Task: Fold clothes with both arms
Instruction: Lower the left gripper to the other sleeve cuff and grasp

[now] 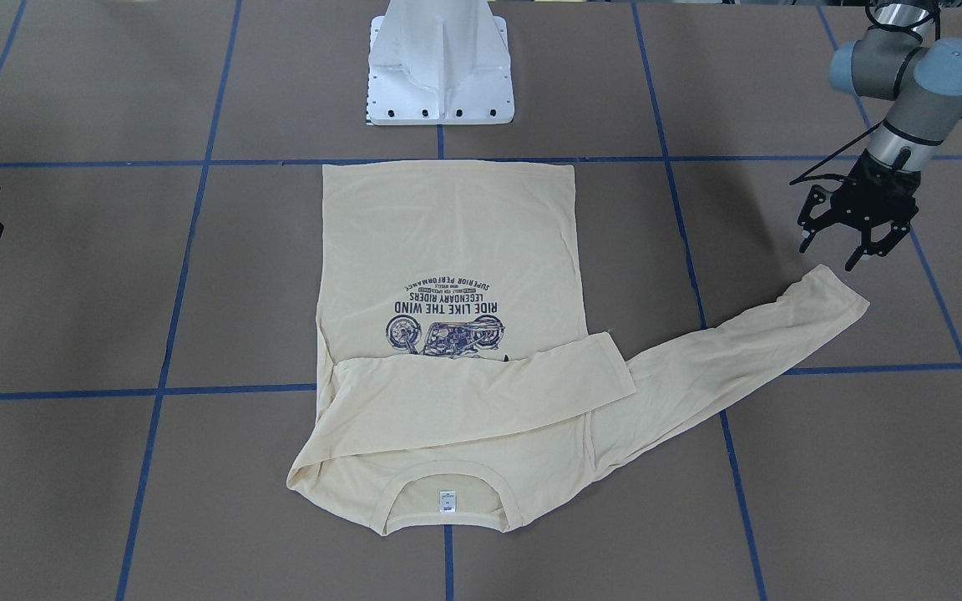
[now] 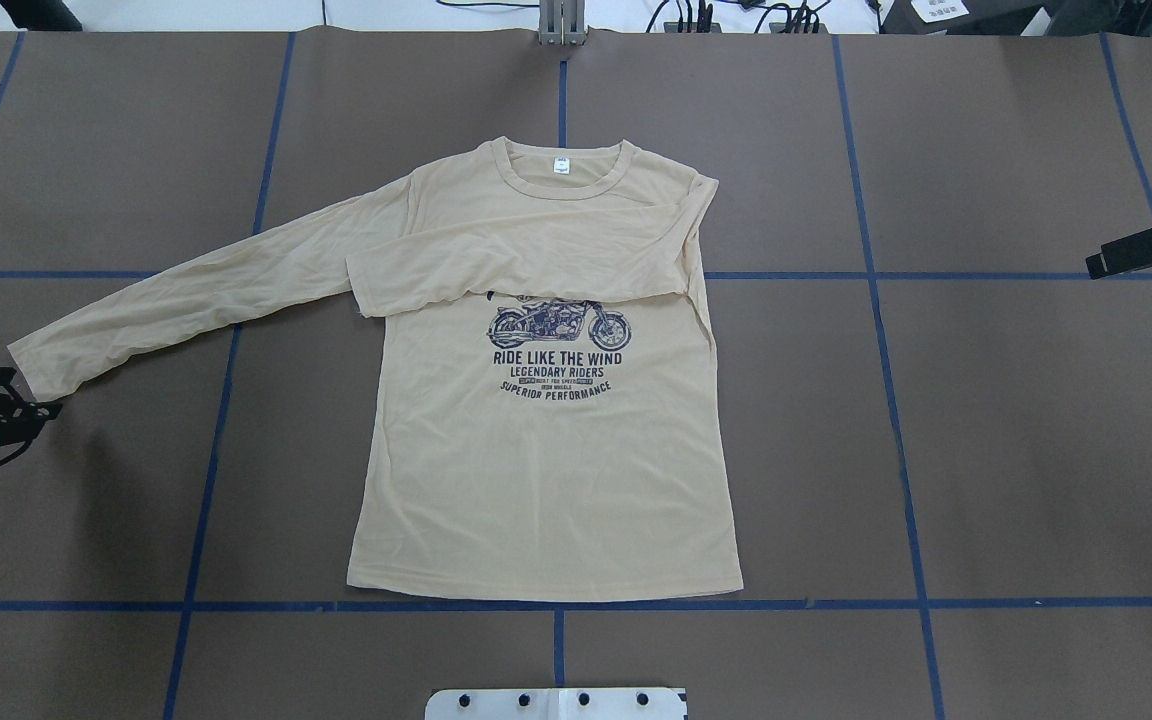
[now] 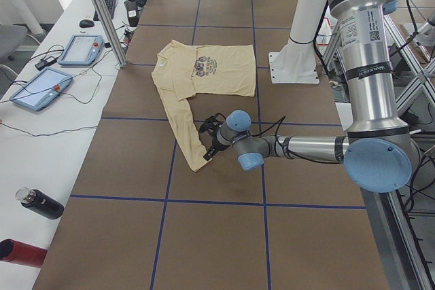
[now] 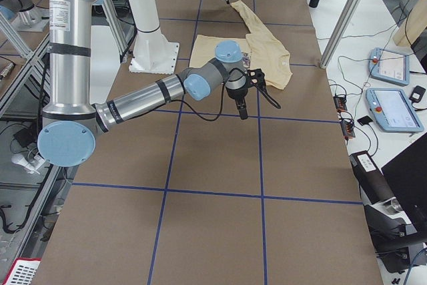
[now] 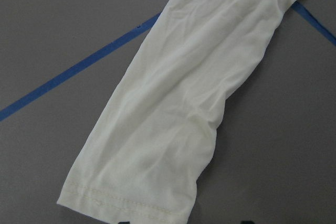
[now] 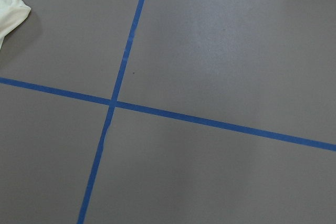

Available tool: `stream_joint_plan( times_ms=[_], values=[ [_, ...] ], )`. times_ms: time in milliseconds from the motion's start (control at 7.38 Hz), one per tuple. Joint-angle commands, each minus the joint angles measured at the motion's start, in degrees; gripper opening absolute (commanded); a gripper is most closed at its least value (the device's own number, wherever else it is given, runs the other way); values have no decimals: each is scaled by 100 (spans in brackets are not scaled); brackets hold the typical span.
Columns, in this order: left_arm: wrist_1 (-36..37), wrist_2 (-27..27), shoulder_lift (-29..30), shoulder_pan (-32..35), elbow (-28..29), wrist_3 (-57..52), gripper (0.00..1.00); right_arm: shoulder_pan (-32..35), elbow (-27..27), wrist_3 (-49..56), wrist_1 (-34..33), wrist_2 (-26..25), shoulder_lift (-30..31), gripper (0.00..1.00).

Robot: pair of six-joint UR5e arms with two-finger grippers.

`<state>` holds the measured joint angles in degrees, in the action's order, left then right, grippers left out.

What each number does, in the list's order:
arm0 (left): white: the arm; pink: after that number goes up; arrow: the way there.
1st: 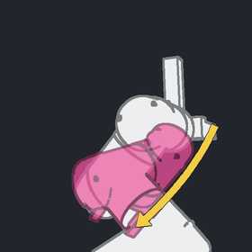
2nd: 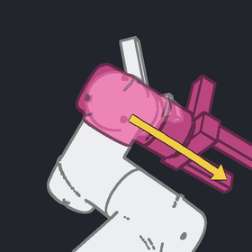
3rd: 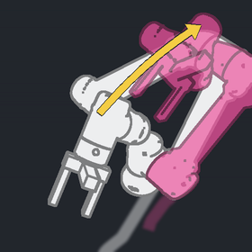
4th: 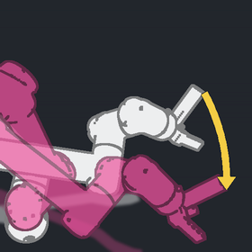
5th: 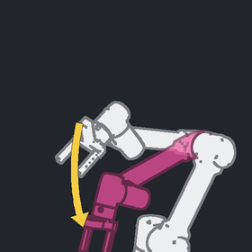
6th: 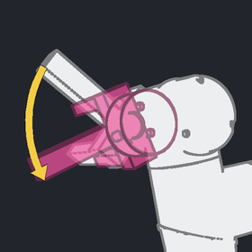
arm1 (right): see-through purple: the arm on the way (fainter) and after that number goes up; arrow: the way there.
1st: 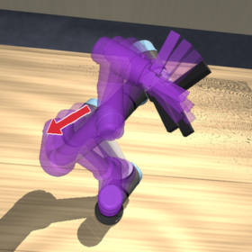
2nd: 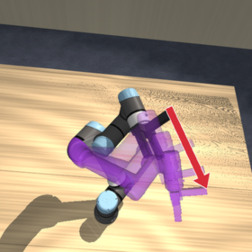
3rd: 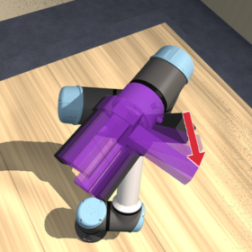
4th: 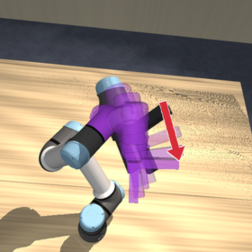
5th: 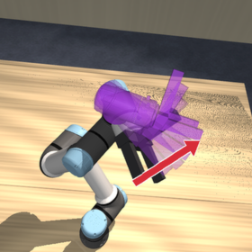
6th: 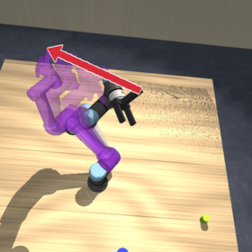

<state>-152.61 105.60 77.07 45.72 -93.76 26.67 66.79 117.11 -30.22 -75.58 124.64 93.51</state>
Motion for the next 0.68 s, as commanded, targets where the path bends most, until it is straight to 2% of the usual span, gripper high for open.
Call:
stream_joint_plan(
  times_ms=[0,407,542],
  values=[
    [3,-22,80,-19,77,-13,74,1,-4,-10,-1,-1,-17,100],
    [3,-22,326,-19,428,-30,68,1,5,-19,-1,-1,-17,100],
    [3,-22,335,-19,446,-30,62,1,5,-36,-1,-1,-17,100]
  ],
)
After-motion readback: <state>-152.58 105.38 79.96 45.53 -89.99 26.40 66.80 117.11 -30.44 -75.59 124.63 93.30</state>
